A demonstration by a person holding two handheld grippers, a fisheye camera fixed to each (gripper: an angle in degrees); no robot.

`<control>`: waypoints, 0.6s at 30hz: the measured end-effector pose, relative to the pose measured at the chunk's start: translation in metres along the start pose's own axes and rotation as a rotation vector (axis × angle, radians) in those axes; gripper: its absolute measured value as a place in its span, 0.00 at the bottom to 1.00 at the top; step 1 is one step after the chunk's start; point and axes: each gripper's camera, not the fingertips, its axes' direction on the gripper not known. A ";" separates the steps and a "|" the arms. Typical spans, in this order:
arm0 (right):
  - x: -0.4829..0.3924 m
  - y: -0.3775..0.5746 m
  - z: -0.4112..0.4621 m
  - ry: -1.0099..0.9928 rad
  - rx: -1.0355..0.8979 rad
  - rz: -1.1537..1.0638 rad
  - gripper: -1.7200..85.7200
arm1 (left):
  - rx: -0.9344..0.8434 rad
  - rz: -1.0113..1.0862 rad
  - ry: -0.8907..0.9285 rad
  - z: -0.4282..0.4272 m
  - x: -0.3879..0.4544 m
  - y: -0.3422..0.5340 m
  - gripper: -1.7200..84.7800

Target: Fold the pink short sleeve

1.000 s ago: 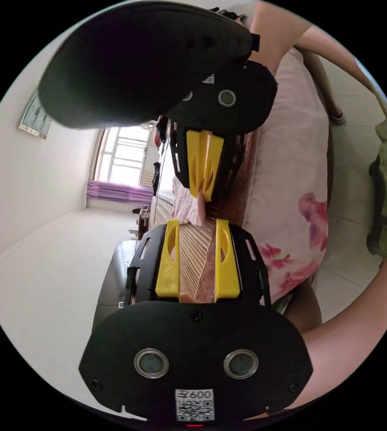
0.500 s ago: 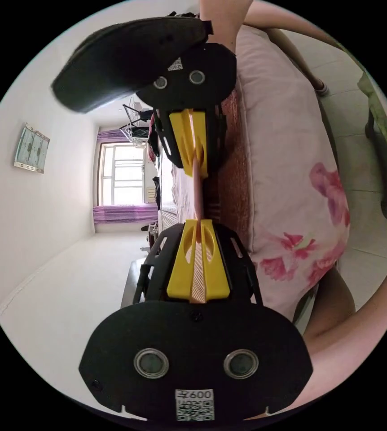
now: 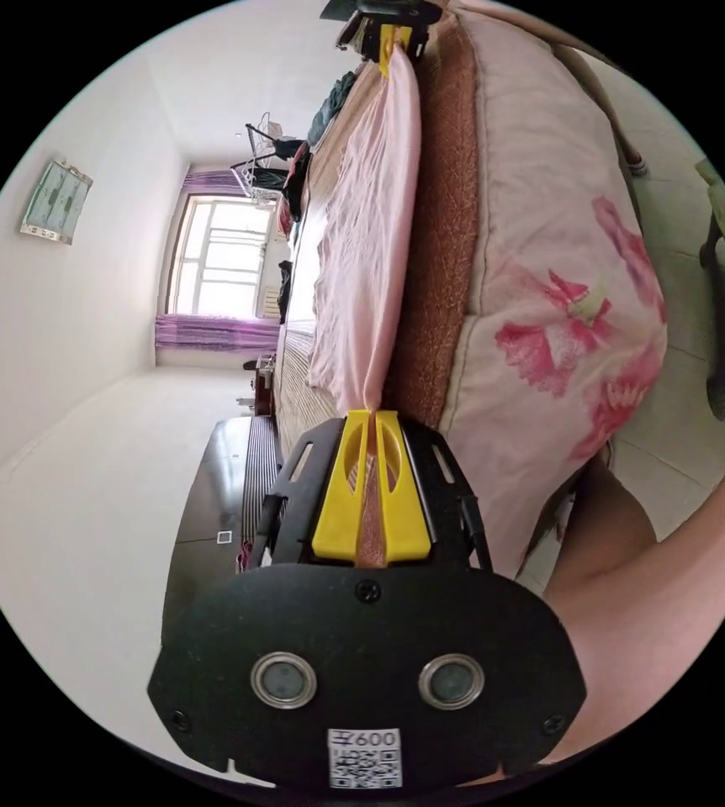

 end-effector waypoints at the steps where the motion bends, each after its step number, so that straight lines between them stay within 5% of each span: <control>1: 0.000 -0.003 -0.015 0.002 0.010 0.014 0.01 | -0.007 -0.014 0.008 0.001 -0.004 -0.012 0.04; 9: 0.056 -0.037 -0.133 -0.212 -0.025 0.072 0.01 | -0.042 -0.123 0.056 -0.042 -0.080 -0.094 0.04; 14: 0.176 -0.021 -0.330 -0.560 0.030 0.057 0.01 | -0.062 -0.214 0.040 -0.188 -0.201 -0.138 0.04; 18: 0.251 -0.026 -0.432 -0.593 0.047 0.066 0.01 | -0.023 -0.276 0.022 -0.262 -0.286 -0.177 0.04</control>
